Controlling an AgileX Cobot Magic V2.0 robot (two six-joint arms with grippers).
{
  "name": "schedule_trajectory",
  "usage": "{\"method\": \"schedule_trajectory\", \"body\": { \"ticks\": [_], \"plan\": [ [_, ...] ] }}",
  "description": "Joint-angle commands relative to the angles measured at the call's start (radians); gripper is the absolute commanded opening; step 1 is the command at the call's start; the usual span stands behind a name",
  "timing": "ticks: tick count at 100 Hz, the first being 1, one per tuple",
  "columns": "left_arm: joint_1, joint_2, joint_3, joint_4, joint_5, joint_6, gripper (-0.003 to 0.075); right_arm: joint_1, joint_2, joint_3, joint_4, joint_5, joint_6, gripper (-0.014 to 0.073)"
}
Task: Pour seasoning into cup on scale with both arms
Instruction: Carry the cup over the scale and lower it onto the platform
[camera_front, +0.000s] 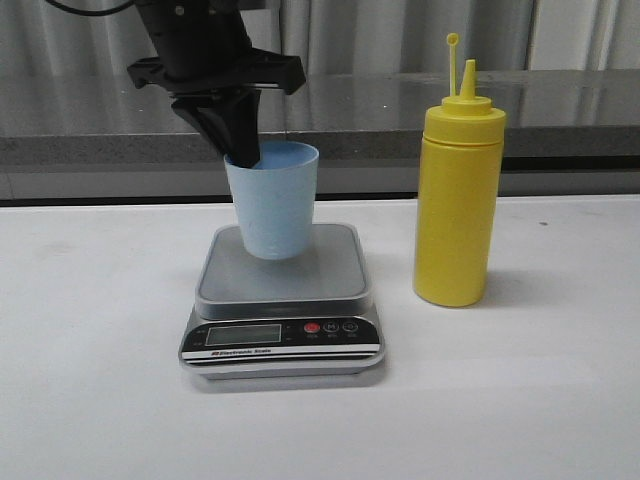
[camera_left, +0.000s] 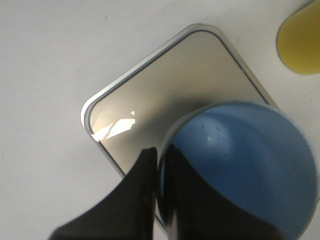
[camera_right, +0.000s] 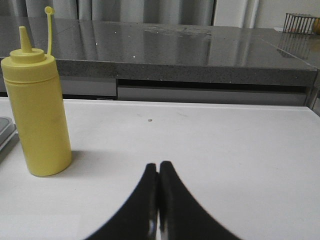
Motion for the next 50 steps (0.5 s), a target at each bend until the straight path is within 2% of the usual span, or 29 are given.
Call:
{"method": "schedule_trajectory", "body": {
  "ticks": [1,50],
  "plan": [
    [-0.007,-0.037,-0.032,-0.009,-0.023,-0.012,-0.002,-0.004,-0.019,-0.022,-0.011,-0.074,0.001,-0.0067],
    [-0.007,-0.016,-0.032,-0.015,-0.024,-0.012,-0.0016,-0.004,-0.019,-0.022,-0.011,-0.074,0.001,-0.0067]
  ]
}}
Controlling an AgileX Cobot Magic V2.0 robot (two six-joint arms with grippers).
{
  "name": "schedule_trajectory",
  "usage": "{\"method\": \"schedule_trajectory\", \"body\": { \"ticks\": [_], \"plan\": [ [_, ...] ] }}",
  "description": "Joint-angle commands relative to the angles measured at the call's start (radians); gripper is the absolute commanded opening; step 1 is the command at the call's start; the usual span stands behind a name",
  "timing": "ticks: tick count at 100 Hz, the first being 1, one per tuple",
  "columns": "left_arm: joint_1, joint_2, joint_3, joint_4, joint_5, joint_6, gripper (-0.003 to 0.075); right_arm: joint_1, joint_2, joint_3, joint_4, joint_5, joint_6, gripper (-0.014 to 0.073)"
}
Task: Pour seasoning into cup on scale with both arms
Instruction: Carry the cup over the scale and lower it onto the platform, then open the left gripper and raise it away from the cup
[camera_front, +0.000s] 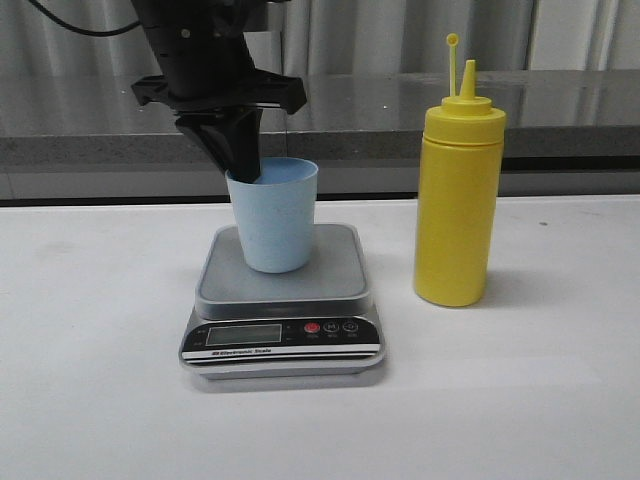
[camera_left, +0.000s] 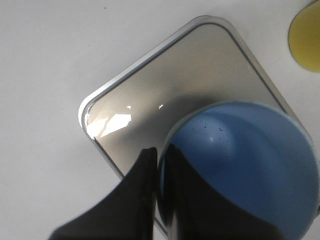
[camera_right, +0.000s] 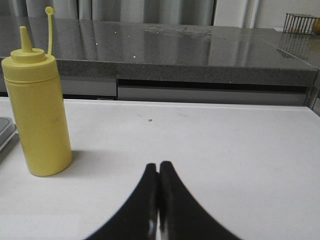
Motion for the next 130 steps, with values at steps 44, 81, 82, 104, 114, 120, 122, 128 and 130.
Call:
{"method": "schedule_trajectory", "body": {
  "ticks": [44,81,82,104,114,120,122,128,130],
  "plan": [
    [-0.007,-0.072,-0.027,-0.021,-0.009,-0.034,0.0463,-0.004,-0.019,-0.022,-0.011,-0.074,0.001,-0.0067],
    [0.084,-0.237,-0.014,-0.021,-0.012,-0.055,0.0463,-0.004,-0.019,-0.022,-0.011,-0.074,0.001,-0.0067],
    [0.091,-0.241,-0.012,-0.021,-0.012,-0.055,0.0463,-0.004,-0.019,-0.022,-0.011,-0.074,0.001,-0.0067],
    [0.218,-0.427,0.13,-0.021,-0.094,-0.055,0.0463,-0.004,-0.019,-0.022,-0.011,-0.074,0.001,-0.0067],
    [0.277,-0.534,0.256,-0.021,-0.161,-0.055,0.0463,-0.004,-0.019,-0.022,-0.011,-0.074,0.001,-0.0067],
    [0.307,-0.602,0.337,-0.019,-0.212,-0.055,0.0463,-0.004,-0.019,-0.022,-0.011,-0.074,0.001,-0.0067],
    [0.314,-0.628,0.358,-0.019,-0.222,-0.055,0.0463,-0.004,-0.019,-0.022,-0.011,-0.074,0.001,-0.0067],
    [0.342,-0.709,0.467,-0.017,-0.267,-0.053,0.0463,-0.004,-0.019,-0.022,-0.011,-0.074,0.001,-0.0067],
    [0.351,-0.737,0.501,-0.017,-0.282,-0.053,0.0463,-0.004,-0.019,-0.022,-0.011,-0.074,0.001,-0.0067]
  ]
}}
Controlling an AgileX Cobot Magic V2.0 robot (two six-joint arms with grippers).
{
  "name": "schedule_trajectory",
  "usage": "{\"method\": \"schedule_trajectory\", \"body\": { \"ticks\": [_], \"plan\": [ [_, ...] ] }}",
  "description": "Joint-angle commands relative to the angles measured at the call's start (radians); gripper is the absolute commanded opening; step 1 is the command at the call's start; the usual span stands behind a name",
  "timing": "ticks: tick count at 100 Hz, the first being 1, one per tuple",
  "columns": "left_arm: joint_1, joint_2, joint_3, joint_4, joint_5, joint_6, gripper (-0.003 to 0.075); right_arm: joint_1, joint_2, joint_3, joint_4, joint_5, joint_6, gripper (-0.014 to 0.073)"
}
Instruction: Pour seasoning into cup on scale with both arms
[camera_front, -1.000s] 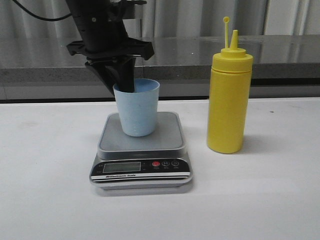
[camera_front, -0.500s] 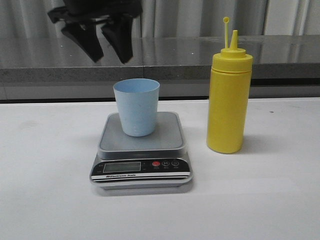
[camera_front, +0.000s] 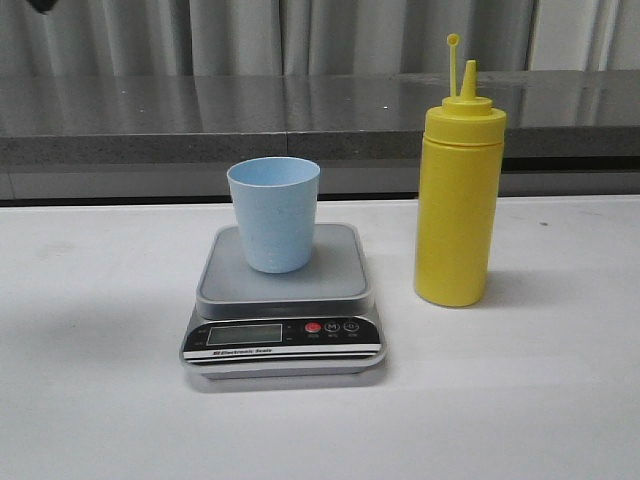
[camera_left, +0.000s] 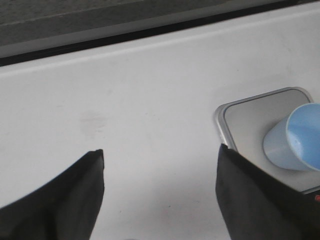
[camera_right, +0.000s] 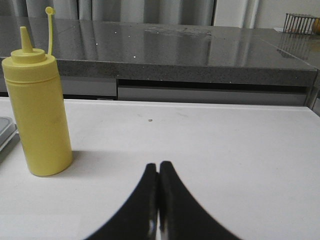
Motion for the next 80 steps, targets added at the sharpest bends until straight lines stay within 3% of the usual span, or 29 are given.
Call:
{"method": "schedule_trajectory", "body": {
  "ticks": [1,42,56,80],
  "plan": [
    [0.036,-0.155,0.105,-0.012,-0.118,-0.01,0.0463,-0.004,-0.019,-0.022,-0.011,-0.074,0.001,-0.0067],
    [0.066,-0.734,0.756,-0.011,-0.615,-0.01,0.0463,-0.004,-0.019,-0.022,-0.011,-0.074,0.001,-0.0067],
    [0.066,-0.911,0.9,-0.011,-0.655,-0.01,0.046,-0.004,-0.019,-0.022,-0.011,-0.074,0.001,-0.0067],
    [0.066,-1.125,0.986,-0.011,-0.653,-0.01,0.046,-0.004,-0.019,-0.022,-0.011,-0.074,0.001,-0.0067]
  ]
}}
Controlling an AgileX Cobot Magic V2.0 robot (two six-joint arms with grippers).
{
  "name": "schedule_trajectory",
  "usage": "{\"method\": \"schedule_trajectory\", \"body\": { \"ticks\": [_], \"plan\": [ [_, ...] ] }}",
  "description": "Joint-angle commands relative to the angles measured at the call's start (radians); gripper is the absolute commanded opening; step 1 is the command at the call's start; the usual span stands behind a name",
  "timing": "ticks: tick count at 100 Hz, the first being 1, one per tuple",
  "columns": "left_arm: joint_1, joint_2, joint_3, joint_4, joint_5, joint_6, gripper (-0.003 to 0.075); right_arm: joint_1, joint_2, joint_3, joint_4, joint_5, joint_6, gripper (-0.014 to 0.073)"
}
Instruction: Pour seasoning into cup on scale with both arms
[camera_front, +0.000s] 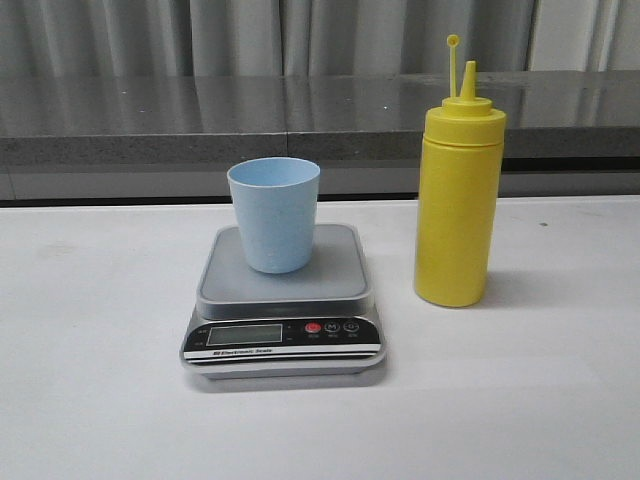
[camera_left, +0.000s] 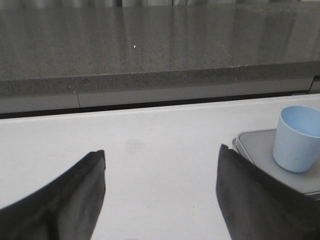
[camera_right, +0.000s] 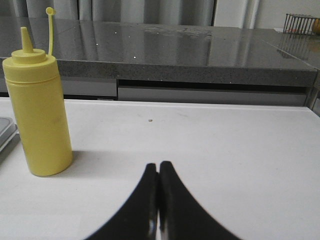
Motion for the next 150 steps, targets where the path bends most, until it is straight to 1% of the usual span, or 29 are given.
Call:
{"method": "schedule_trajectory", "body": {
  "ticks": [1,25,32,42,61,66,119,126,141,145,150],
  "plan": [
    [0.003,-0.05,-0.009,-0.011,-0.096,-0.01,0.046,-0.004,-0.019,-0.022,-0.011,-0.074,0.001,-0.0067],
    [0.003,-0.077,0.009,-0.011,-0.09,-0.01,0.0459,-0.004,-0.019,-0.022,-0.011,-0.074,0.001,-0.0067],
    [0.003,-0.077,0.009,-0.011,-0.09,-0.01,0.0428,-0.004,-0.019,-0.022,-0.011,-0.074,0.001,-0.0067],
    [0.003,-0.077,0.009,-0.011,-0.09,-0.01,0.0321,-0.004,-0.019,-0.022,-0.011,-0.074,0.001,-0.0067],
    [0.003,-0.077,0.009,-0.011,-0.09,-0.01,0.0035,-0.004,-0.019,-0.022,-0.011,-0.074,0.001,-0.0067],
    [0.003,-0.077,0.009,-0.011,-0.09,-0.01,-0.002,-0.004,-0.019,-0.022,-0.011,-0.074,0.001,-0.0067],
    [0.003,-0.077,0.009,-0.011,-0.087,-0.01,-0.002,-0.004,-0.019,-0.022,-0.012,-0.081,0.001,-0.0067],
    [0.003,-0.077,0.009,-0.011,-0.087,-0.01,-0.002,-0.004,-0.019,-0.022,-0.013,-0.119,0.001,-0.0067],
    [0.003,-0.077,0.009,-0.011,-0.087,-0.01,-0.002,-0.003,-0.018,-0.027,-0.01,-0.3,0.001,-0.0067],
    [0.003,-0.077,0.009,-0.011,-0.087,-0.01,-0.002,-0.003,-0.015,-0.041,-0.01,-0.316,0.004,-0.0067],
    [0.003,-0.077,0.009,-0.011,-0.087,-0.01,-0.002,-0.003,-0.005,-0.069,-0.01,-0.301,0.018,-0.0067]
  ]
}}
